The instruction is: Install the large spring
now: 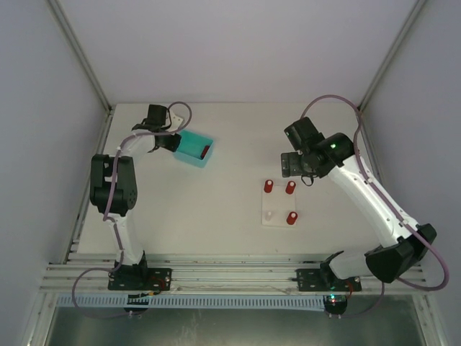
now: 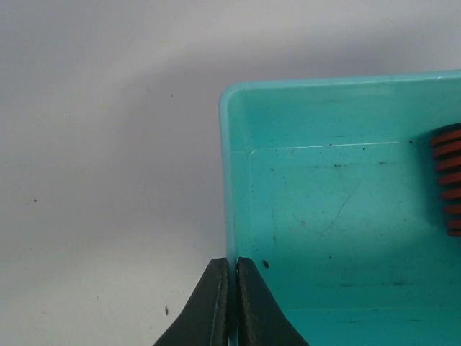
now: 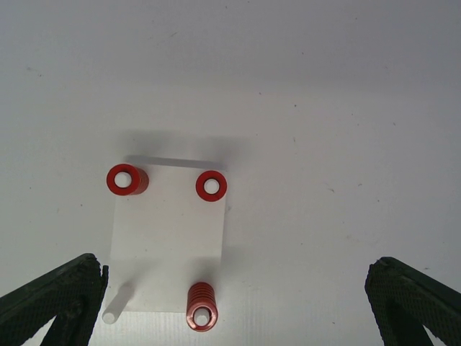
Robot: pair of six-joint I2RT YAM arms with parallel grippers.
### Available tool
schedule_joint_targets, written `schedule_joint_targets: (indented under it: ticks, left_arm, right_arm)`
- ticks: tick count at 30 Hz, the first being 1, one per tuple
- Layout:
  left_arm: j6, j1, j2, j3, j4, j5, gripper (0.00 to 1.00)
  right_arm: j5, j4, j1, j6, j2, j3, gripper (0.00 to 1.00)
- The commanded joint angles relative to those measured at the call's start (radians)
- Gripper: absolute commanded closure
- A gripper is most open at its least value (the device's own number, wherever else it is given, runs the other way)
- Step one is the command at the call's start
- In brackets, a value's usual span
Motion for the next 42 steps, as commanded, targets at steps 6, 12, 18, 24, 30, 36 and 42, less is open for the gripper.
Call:
schedule_joint_targets:
  ticks: [6,12,18,24,30,36,42]
  left_arm:
    - [-0.084,-0.005,-0.017,0.063,-0.053,-0.053,0.66]
    - [-0.308,-0.008,-0.025,0.141,-0.11,0.03,0.62]
    - [-0.388,-0.062,-0.024,0.127,-0.083,0.204,0.59]
    - [-0.34,-0.103,0.049,0.148,-0.103,0.283,0.55]
    - [-0.294,-0.133,0.117,0.168,-0.125,0.244,0.55]
    - [-0.273,-0.137,0.157,0.182,-0.14,0.207,0.55]
    - [-0.267,-0.138,0.184,0.178,-0.142,0.232,0.53]
  right_arm:
    - [-0.015,-0.001,-0.003,-0.002,0.012,0.043,0.01]
    - [-0.013,-0.006,-0.003,0.001,0.007,0.043,0.01]
    - [-0.007,-0.007,-0.003,0.009,-0.001,0.042,0.01]
    - [-0.008,-0.008,-0.003,0.011,0.002,0.046,0.01]
    - [0.003,-0.006,-0.003,0.024,-0.017,0.042,0.01]
    - [0.016,-0.033,-0.003,0.05,-0.018,0.043,0.01]
    - [0.021,-0.034,-0.003,0.054,-0.014,0.046,0.01]
